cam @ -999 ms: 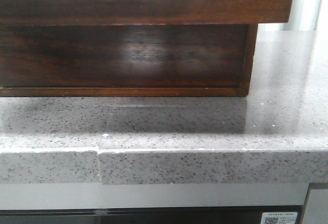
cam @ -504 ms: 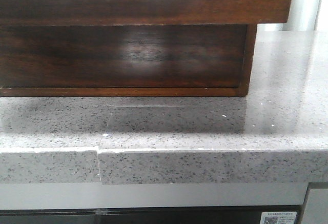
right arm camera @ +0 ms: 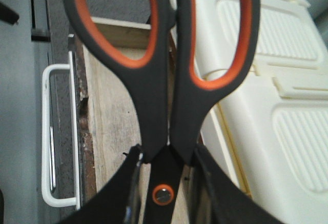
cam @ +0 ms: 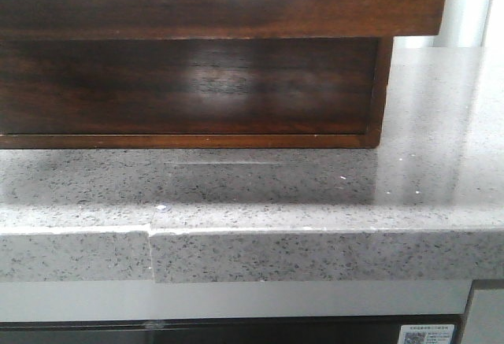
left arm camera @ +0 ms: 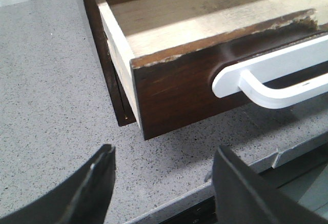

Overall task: Put scissors in drawer with both arms
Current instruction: 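Lower the scissors into the drawer and open the right gripper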

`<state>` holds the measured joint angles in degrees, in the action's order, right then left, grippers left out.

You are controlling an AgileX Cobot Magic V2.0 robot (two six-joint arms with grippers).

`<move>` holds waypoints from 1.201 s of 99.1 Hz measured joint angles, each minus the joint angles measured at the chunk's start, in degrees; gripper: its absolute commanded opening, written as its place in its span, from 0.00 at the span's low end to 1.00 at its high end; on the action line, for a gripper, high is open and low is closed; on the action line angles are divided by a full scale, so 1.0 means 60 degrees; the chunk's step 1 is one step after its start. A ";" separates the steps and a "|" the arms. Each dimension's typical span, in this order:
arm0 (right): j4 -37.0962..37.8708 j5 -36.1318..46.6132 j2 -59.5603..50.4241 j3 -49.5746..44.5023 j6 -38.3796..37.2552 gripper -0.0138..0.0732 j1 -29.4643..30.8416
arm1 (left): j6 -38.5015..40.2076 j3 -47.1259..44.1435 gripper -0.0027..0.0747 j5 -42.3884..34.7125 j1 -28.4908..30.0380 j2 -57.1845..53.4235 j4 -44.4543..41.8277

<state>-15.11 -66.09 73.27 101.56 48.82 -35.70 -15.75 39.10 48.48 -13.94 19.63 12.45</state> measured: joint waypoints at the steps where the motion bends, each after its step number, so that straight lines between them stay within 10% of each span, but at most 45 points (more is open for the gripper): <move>1: 0.0183 0.0000 0.0039 0.0000 0.0000 0.16 -0.0073 | 0.0000 0.0000 0.53 0.0000 0.0000 0.0000 0.0000; 50: 0.4902 -0.0082 0.2889 0.0000 -0.0421 0.16 -0.2146 | 0.0000 0.0000 0.53 -0.0007 0.0000 0.0000 0.0000; 69: 0.5373 -0.0325 0.3291 0.0000 -0.0572 0.19 -0.2165 | 0.0000 0.0000 0.53 -0.0007 0.0000 0.0000 0.0000; 95: 0.5490 -0.0512 0.3289 0.0000 -0.0764 0.47 -0.2208 | 0.0000 0.0000 0.53 -0.0007 0.0000 0.0000 0.0000; 119: 0.5509 -0.0699 0.3289 0.0328 -0.1059 0.46 -0.2208 | 0.0000 0.0000 0.53 -0.0007 0.0000 0.0000 0.0000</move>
<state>17.95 -70.28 93.00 103.53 42.46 -48.95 -15.75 39.10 48.44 -13.94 19.63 12.45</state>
